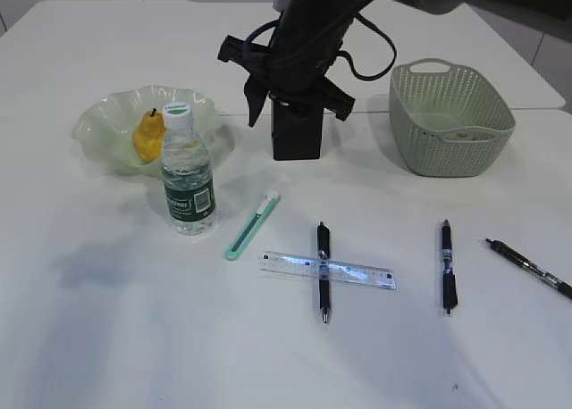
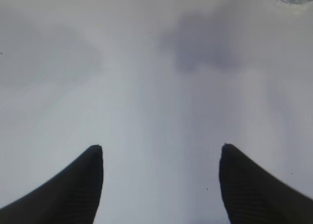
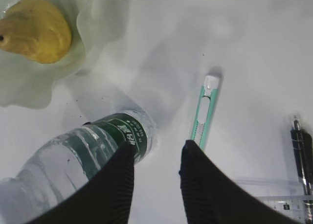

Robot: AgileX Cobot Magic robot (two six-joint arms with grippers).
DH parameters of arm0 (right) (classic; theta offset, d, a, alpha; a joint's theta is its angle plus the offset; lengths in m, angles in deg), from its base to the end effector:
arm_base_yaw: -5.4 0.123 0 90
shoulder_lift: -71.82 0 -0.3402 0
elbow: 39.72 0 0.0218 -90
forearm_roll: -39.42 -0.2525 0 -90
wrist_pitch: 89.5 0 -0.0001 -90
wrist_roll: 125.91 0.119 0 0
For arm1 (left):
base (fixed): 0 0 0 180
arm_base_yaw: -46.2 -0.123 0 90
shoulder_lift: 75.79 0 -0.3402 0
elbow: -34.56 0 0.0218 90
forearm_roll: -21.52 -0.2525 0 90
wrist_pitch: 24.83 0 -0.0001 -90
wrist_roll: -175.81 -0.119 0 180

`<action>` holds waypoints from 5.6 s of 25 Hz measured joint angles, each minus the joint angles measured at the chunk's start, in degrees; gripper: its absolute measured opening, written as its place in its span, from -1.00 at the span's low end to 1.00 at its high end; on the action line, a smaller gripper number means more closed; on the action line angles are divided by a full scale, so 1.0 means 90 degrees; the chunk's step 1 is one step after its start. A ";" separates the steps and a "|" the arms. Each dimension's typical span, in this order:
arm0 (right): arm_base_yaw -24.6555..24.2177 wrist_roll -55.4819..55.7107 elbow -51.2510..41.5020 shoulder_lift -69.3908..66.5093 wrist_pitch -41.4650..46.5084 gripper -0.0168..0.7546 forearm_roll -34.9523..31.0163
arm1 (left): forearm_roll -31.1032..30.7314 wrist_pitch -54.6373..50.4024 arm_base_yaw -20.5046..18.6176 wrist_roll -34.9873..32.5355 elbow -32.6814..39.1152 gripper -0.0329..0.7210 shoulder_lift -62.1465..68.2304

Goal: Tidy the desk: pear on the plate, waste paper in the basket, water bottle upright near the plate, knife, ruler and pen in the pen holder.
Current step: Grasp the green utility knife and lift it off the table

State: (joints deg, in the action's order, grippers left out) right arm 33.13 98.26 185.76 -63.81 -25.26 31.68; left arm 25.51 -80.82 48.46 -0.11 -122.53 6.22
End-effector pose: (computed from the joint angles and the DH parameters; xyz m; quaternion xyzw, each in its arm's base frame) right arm 0.4775 0.2673 0.2757 0.1541 0.9607 0.1831 0.1404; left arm 0.2407 -0.0164 0.3037 -0.0301 0.9852 -0.0408 0.1637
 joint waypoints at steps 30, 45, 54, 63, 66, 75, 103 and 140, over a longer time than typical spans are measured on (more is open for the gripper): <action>0.0096 0.1076 0.0866 -0.1579 0.0379 -0.01 0.0408 | 0.0000 0.0142 0.0000 0.0000 0.0000 0.47 0.0000; 0.0161 0.1177 0.0871 -0.1923 0.0379 -0.01 0.0299 | 0.0000 0.0142 0.0000 0.0000 0.0000 0.47 0.0000; 0.0172 0.1214 0.0871 -0.1934 0.0379 -0.01 0.0374 | 0.0000 0.0151 0.0000 0.0000 0.0000 0.47 0.0000; 0.0172 0.1312 0.0871 -0.1938 0.0356 -0.01 0.0420 | 0.0000 0.0151 0.0000 0.0000 0.0000 0.47 0.0000; 0.0172 0.1322 0.0871 -0.1938 0.0356 -0.01 0.0459 | 0.0000 0.0151 0.0000 0.0000 0.0000 0.47 0.0000; 0.0172 0.1326 0.0871 -0.1938 0.0342 -0.01 0.0501 | 0.0000 0.0151 0.0000 0.0000 0.0000 0.47 0.0000; 0.0172 0.1394 0.0895 -0.2061 0.0292 -0.01 0.0504 | 0.0000 0.0194 0.0000 0.0000 0.0000 0.47 0.0000; 0.0172 0.1406 0.0915 -0.2112 0.0292 -0.63 0.0414 | 0.0000 0.0225 0.0000 0.0000 0.0000 0.47 0.0000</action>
State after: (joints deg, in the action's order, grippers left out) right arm 34.67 110.92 194.00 -82.82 -22.63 35.40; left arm 25.51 -78.80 48.46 -0.11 -122.53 6.22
